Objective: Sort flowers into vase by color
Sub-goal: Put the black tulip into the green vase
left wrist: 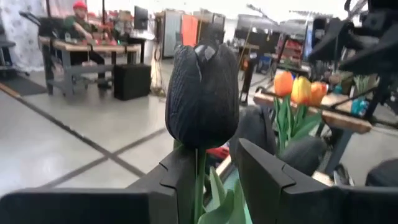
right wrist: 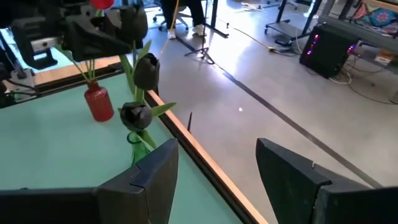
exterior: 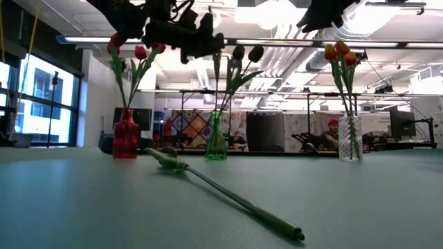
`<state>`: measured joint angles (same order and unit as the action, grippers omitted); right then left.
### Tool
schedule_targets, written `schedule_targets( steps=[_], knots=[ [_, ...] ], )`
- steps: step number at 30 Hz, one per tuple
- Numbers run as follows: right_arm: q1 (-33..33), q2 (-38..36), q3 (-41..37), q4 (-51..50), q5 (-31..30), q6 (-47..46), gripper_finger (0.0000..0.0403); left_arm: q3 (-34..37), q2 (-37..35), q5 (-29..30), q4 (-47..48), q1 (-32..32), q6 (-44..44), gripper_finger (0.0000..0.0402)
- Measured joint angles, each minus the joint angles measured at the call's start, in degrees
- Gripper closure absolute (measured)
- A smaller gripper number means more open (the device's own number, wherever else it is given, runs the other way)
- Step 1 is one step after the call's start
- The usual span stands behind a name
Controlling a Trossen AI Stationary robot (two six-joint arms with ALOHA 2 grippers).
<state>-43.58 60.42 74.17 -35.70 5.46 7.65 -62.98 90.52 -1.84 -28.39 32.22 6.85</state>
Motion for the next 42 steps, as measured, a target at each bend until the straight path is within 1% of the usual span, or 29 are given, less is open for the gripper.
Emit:
schedule_targets(
  steps=[6, 9, 16, 19, 23, 27, 32, 36, 42],
  knots=[
    [-2.37, 0.00, 0.00, 0.44, 2.72, 1.41, 0.0199, 0.00, 0.02, 0.22, 5.35, -1.07, 1.38, 0.0291],
    [-3.37, 0.00, 0.00, 1.01, 4.00, 2.29, 0.0199, 0.00, 0.02, 1.26, 7.94, -1.68, 2.27, 0.0283],
    [-4.96, 0.02, 0.00, 1.34, 5.09, 4.18, 0.0199, 0.00, -0.07, 2.80, 11.02, -2.58, 6.08, 0.0239],
    [-5.19, 0.08, 0.00, 1.20, 5.09, 5.05, 0.0199, 0.00, -1.34, 3.08, 11.81, -2.96, 6.56, 0.0224],
    [-5.19, 0.76, 0.00, 1.12, 5.09, 5.55, 0.0199, 0.00, -4.65, 7.81, 13.49, -3.63, 5.24, 0.0221],
    [-5.17, 0.85, 0.00, 0.94, 5.09, 6.21, 0.0199, -0.03, -9.42, 12.45, 16.96, -4.50, 3.96, 0.0220],
    [-5.17, 0.85, 0.00, 0.74, 5.06, 6.38, 0.0199, -0.07, -14.03, 15.57, 25.00, -7.62, 4.21, 0.0220],
    [-5.15, 0.85, 0.00, 0.23, 5.06, 6.57, 0.0199, -0.07, -15.08, 18.57, 30.09, -11.58, 7.10, 0.0220],
    [-5.15, 0.85, 0.00, -0.06, 4.60, 6.84, 0.0199, -0.05, -14.65, 22.99, 35.45, -17.54, 11.70, 0.0220]
  ],
)
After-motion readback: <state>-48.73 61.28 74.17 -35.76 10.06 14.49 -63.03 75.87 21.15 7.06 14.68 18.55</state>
